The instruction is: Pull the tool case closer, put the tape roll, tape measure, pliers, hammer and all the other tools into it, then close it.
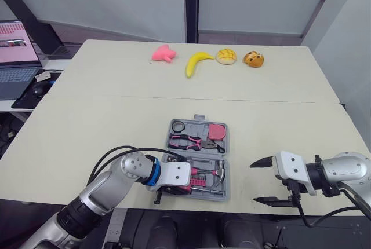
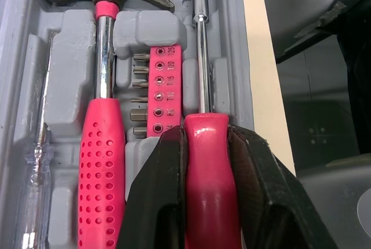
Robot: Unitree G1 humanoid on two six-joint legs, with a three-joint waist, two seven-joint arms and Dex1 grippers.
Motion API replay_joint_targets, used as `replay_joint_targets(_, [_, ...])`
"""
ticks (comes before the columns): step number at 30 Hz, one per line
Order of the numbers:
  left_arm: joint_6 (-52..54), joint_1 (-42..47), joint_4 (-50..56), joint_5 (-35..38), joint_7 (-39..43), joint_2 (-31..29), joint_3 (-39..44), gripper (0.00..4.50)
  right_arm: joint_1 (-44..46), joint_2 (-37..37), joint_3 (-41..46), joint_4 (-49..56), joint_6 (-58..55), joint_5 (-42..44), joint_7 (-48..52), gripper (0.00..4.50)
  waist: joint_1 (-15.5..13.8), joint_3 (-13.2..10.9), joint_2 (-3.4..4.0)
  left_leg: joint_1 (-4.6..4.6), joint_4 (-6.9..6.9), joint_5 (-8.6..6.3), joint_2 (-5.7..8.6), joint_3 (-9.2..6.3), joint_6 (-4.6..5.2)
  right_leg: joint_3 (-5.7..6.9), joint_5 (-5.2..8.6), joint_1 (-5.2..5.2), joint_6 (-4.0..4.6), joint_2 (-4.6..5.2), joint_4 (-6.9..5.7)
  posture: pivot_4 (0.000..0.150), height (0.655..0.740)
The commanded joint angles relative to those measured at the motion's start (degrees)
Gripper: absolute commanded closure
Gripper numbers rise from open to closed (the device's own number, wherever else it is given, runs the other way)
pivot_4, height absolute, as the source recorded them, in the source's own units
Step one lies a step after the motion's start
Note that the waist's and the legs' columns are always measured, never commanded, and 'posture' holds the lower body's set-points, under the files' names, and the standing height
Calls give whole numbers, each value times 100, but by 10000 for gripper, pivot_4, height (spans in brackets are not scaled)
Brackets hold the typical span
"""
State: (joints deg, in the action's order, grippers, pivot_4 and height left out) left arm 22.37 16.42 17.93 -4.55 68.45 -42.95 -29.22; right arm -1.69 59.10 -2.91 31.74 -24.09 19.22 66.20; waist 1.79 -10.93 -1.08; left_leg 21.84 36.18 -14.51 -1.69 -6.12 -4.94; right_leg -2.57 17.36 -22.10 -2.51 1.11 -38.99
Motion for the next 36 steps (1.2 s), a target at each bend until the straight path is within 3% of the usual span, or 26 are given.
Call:
replay_joint_targets(1, [109, -80, 193, 108, 73, -80, 54, 37574, 17, 43, 127, 200, 45, 75, 20, 0, 0, 0, 0, 0, 0, 0, 0, 0, 0, 0, 0, 0, 0, 0, 0, 1500, 7400])
replay_joint_targets(10, [519, 114, 708, 618, 256, -297, 519, 9455, 65, 39, 151, 224, -16, 122, 7, 0, -2, 0, 0, 1, 5, 0, 0, -1, 0, 1, -1, 1, 0, 0, -2, 1500, 7400])
replay_joint_targets(15, [409, -94, 666, 1284, 432, -513, 1188, 9455, 171, -30, 123, 229, -90, 180, -38, 0, 8, 1, 0, -1, 9, 0, 0, -1, 0, 0, -1, 3, 0, 0, -5, 1500, 7400])
replay_joint_targets(18, [86, -234, 418, 1299, 558, -699, 1200, 15120, 255, -80, 75, 223, -131, 202, -60, 0, 7, 3, 4, -4, 10, 0, -1, -2, 0, 2, -1, 3, 0, 0, -7, 1500, 7400])
replay_joint_targets(27, [-429, -315, -83, 868, 341, -540, 778, 44658, 334, -152, 2, 196, -156, 175, -70, 0, -8, 3, 4, 1, 16, 0, 0, -1, 0, 0, -3, 5, -3, 1, -5, 1500, 7400])
replay_joint_targets(36, [-553, -395, -380, 527, 211, -436, 554, 44902, 368, -166, -32, 201, -156, 166, -75, 0, -5, 3, 4, -1, 20, 0, 0, -2, 0, 0, -4, 5, -3, 0, -9, 1500, 7400])
